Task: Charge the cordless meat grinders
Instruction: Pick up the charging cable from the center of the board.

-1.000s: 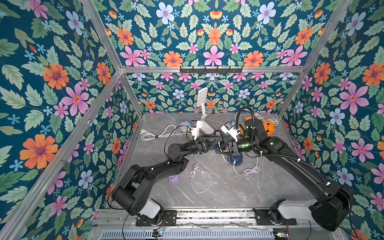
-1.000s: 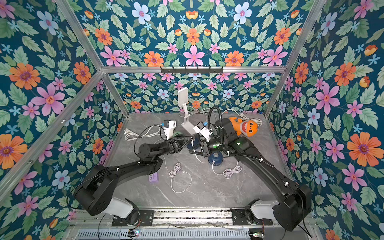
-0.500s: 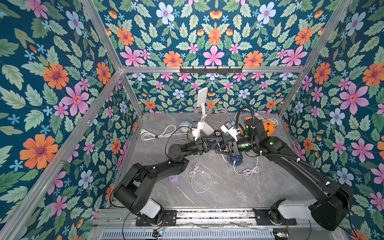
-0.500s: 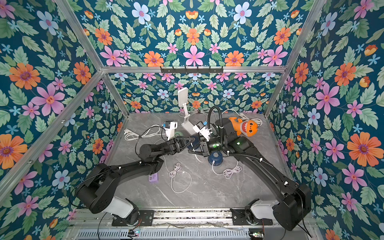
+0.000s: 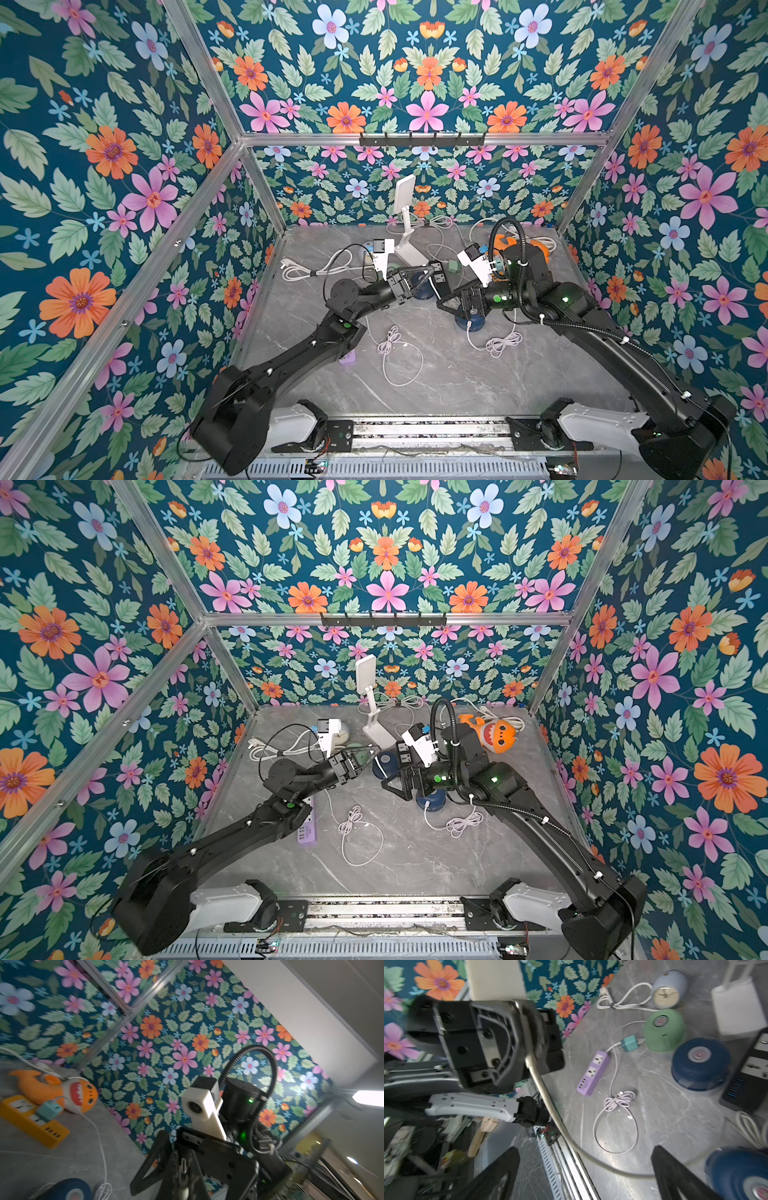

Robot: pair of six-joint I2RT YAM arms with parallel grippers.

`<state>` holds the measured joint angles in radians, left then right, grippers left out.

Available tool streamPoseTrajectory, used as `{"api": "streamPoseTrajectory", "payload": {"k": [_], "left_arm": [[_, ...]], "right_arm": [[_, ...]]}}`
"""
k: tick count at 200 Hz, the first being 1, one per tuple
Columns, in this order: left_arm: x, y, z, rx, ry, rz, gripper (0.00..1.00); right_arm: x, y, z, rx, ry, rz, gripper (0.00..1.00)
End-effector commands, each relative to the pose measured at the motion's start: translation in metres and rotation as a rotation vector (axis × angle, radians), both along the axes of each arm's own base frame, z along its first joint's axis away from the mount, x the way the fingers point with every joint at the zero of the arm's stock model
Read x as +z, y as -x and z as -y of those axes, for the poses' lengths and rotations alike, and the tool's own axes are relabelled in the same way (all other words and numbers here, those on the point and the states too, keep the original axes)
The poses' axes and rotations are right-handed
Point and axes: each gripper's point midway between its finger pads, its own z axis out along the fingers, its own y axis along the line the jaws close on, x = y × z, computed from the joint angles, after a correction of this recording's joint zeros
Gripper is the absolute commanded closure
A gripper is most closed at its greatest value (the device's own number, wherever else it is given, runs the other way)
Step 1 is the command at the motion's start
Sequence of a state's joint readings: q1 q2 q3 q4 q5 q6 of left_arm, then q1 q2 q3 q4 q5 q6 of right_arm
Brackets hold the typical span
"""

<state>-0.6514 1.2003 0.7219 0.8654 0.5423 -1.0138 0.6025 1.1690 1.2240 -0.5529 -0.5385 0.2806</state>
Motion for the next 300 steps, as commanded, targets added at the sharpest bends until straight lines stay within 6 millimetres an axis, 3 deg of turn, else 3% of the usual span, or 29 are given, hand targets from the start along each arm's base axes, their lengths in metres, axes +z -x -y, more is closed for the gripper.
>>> {"api": "streamPoseTrajectory", "payload": {"k": [1, 35, 53, 88, 115, 207, 229, 247, 262, 287, 300], "left_arm": [[-0.086, -0.038, -0.034, 0.323, -0.291, -0.231, 1.00], [-0.111, -0.036, -0.053, 0.411, -0.271, -0.330, 1.00], [-0.115, -0.033, -0.052, 0.413, -0.265, -0.347, 1.00], [-0.112, -0.029, -0.053, 0.409, -0.250, -0.351, 1.00], [-0.109, -0.027, -0.052, 0.393, -0.233, -0.354, 1.00], [-0.099, -0.018, -0.044, 0.323, -0.183, -0.367, 1.00], [-0.101, -0.017, -0.043, 0.314, -0.184, -0.375, 1.00], [-0.104, -0.015, -0.041, 0.297, -0.187, -0.386, 1.00], [-0.106, -0.015, -0.040, 0.293, -0.188, -0.390, 1.00], [-0.106, -0.014, -0.044, 0.307, -0.195, -0.398, 0.56], [-0.106, -0.014, -0.048, 0.328, -0.206, -0.401, 0.43]], "right_arm": [[-0.015, -0.016, 0.011, -0.146, 0.160, 0.091, 0.01], [-0.023, -0.013, -0.031, -0.100, 0.267, 0.151, 0.26], [-0.031, -0.018, -0.047, -0.085, 0.308, 0.142, 0.29], [-0.045, -0.024, -0.063, -0.046, 0.379, 0.132, 0.29], [-0.056, -0.027, -0.074, -0.018, 0.397, 0.118, 0.35], [-0.067, -0.046, -0.097, -0.006, 0.409, 0.133, 0.58], [-0.066, -0.047, -0.098, -0.005, 0.402, 0.140, 0.76], [-0.065, -0.045, -0.098, 0.006, 0.395, 0.143, 1.00], [-0.066, -0.042, -0.098, 0.021, 0.397, 0.142, 1.00], [-0.067, -0.035, -0.095, 0.047, 0.392, 0.141, 1.00], [-0.068, -0.031, -0.092, 0.056, 0.394, 0.143, 1.00]]}}
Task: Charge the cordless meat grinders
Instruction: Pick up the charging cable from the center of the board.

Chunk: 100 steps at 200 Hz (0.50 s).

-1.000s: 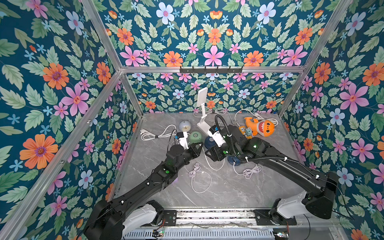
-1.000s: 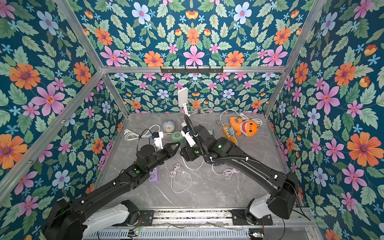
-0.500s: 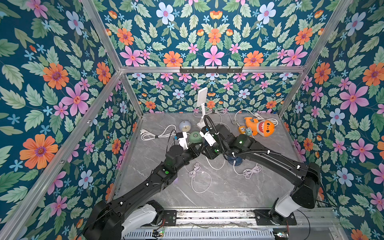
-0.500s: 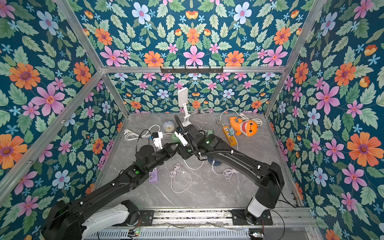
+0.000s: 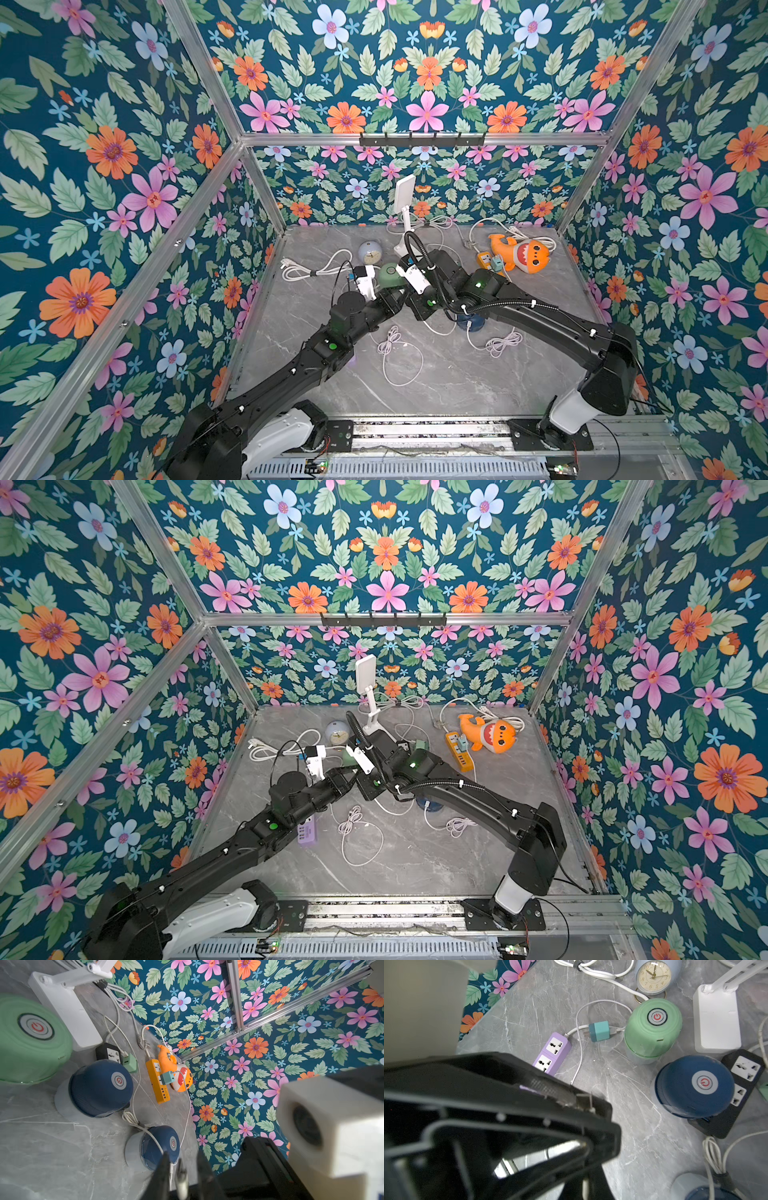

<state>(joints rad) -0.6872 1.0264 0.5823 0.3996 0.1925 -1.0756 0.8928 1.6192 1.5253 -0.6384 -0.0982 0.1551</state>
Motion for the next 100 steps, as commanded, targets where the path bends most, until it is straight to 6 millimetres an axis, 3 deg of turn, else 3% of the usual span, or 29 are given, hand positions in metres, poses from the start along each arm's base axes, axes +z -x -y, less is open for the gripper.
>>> {"api": "streamPoseTrajectory", "payload": {"k": [1, 35, 100], "left_arm": [[0.005, 0.001, -0.005, 0.017, -0.004, 0.005, 0.43], [0.006, 0.001, -0.008, 0.027, -0.030, 0.005, 0.41], [0.001, -0.001, 0.008, -0.044, -0.031, -0.011, 0.66]], "right_arm": [[0.004, 0.005, 0.002, 0.031, -0.010, 0.019, 1.00], [0.002, 0.016, 0.008, 0.061, -0.010, 0.006, 1.00], [0.002, 0.024, 0.012, 0.075, -0.014, -0.007, 1.00]]}}
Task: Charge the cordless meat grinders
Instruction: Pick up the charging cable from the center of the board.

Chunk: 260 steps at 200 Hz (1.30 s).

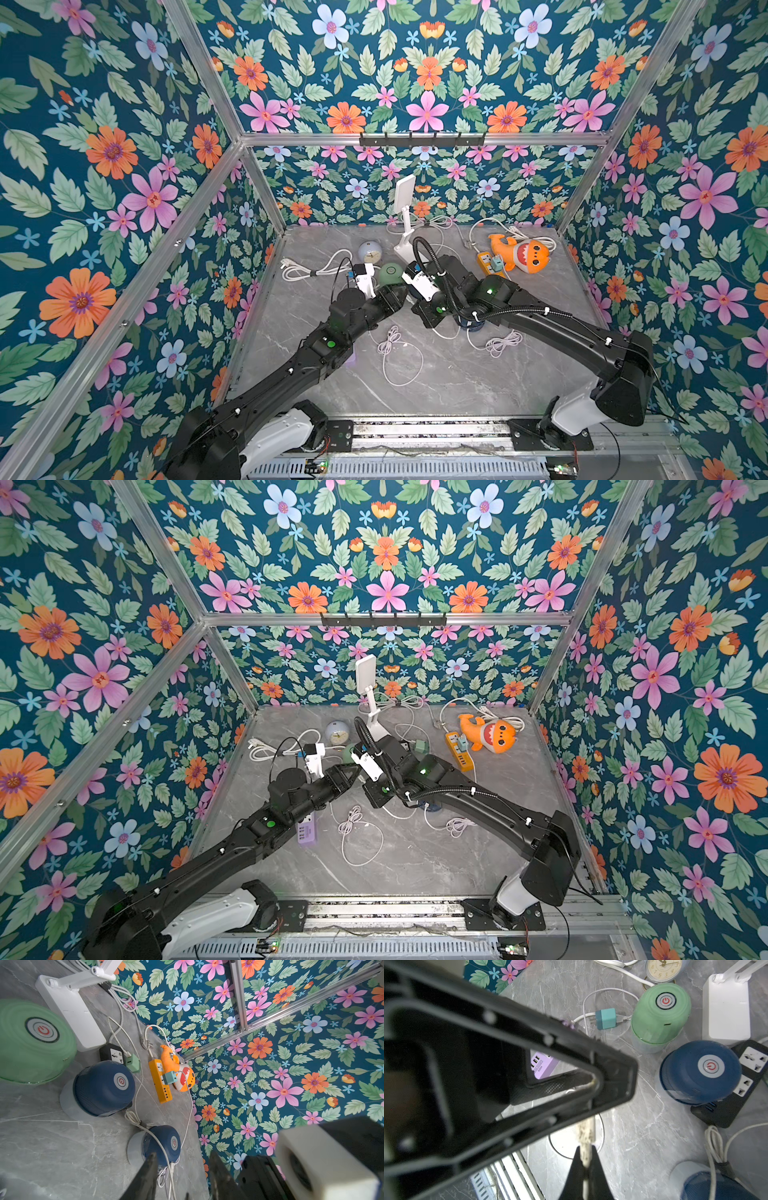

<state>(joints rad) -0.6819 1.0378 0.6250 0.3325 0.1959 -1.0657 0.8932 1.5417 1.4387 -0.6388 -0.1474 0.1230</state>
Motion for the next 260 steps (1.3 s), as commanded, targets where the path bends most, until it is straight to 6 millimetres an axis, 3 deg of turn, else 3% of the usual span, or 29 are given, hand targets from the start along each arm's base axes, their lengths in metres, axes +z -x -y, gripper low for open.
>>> {"api": "streamPoseTrajectory", "payload": {"k": [1, 51, 125, 143, 177, 200, 260], "left_arm": [[0.001, 0.002, 0.008, -0.046, -0.002, 0.009, 0.66], [-0.001, 0.005, 0.012, -0.073, 0.000, 0.007, 0.61], [0.000, 0.009, 0.010, -0.079, 0.009, 0.014, 1.00], [-0.001, 0.009, 0.012, -0.090, 0.010, 0.016, 1.00], [-0.001, 0.010, 0.013, -0.099, 0.008, 0.016, 1.00], [-0.002, 0.010, 0.013, -0.098, 0.008, 0.014, 1.00], [-0.002, 0.011, 0.013, -0.098, 0.020, 0.006, 1.00]], "right_arm": [[0.005, 0.003, 0.000, 0.018, -0.009, 0.008, 1.00], [0.006, -0.003, 0.001, -0.014, -0.007, 0.017, 1.00], [0.007, -0.002, 0.002, -0.015, -0.015, 0.006, 1.00], [0.008, -0.002, 0.002, -0.013, -0.014, 0.000, 1.00], [0.005, -0.003, 0.003, -0.017, -0.001, -0.012, 0.75], [0.006, -0.004, 0.003, -0.018, -0.004, -0.012, 0.67], [0.007, -0.009, 0.000, -0.022, -0.003, -0.001, 0.75]]}}
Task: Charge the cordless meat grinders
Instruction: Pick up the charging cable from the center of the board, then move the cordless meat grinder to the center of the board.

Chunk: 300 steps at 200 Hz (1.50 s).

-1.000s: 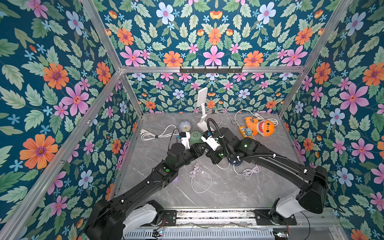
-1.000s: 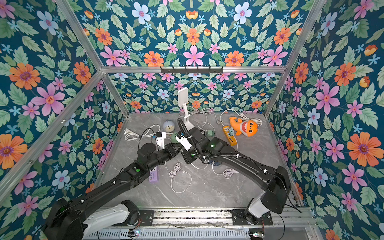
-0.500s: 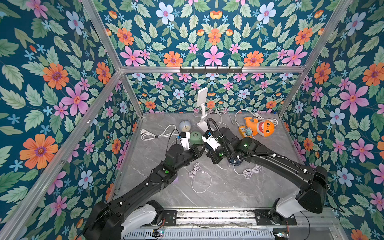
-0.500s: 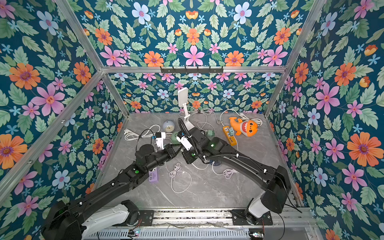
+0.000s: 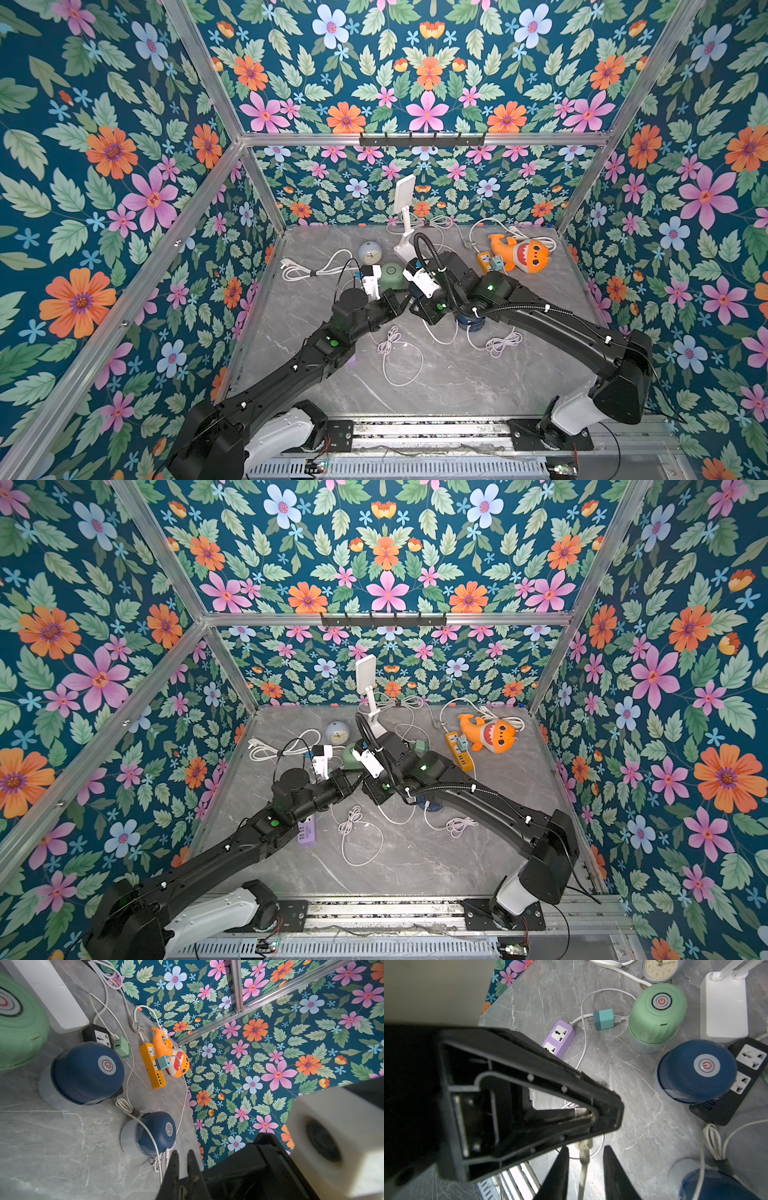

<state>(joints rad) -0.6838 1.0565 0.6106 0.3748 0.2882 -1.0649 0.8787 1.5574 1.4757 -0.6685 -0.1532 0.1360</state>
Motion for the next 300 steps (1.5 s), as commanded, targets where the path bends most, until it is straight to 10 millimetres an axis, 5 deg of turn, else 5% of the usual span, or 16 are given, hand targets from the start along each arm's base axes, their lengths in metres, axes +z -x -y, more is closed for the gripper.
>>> {"api": "streamPoseTrajectory", "payload": {"k": [1, 87, 109, 124, 167, 177, 217, 259, 300], "left_arm": [[0.001, 0.001, 0.000, -0.005, 0.004, 0.008, 1.00], [0.002, 0.001, 0.001, -0.004, 0.026, -0.012, 1.00], [0.003, 0.000, -0.003, 0.013, 0.012, -0.010, 0.52], [0.004, -0.005, -0.009, 0.050, -0.045, -0.001, 0.30], [-0.011, -0.038, -0.027, 0.138, -0.432, 0.046, 0.13], [-0.019, -0.050, -0.024, 0.128, -0.545, 0.049, 0.01], [-0.048, -0.091, 0.010, 0.046, -0.921, 0.094, 0.00], [-0.077, -0.120, 0.048, -0.026, -1.166, 0.111, 0.00], [-0.111, -0.135, 0.050, -0.037, -1.286, 0.064, 0.00]], "right_arm": [[0.003, -0.003, -0.002, -0.002, -0.003, 0.016, 0.75], [0.005, -0.005, -0.002, -0.002, -0.003, 0.027, 1.00], [0.003, -0.006, 0.003, -0.014, 0.003, 0.025, 1.00], [0.000, -0.009, 0.014, -0.039, 0.012, 0.022, 1.00], [-0.006, -0.035, 0.092, -0.278, 0.040, 0.001, 1.00], [-0.005, -0.039, 0.114, -0.340, 0.046, 0.009, 1.00], [0.001, -0.031, 0.162, -0.452, 0.011, 0.029, 1.00], [-0.006, -0.015, 0.169, -0.451, -0.006, 0.011, 1.00], [-0.007, -0.011, 0.168, -0.445, -0.018, 0.004, 1.00]]}}
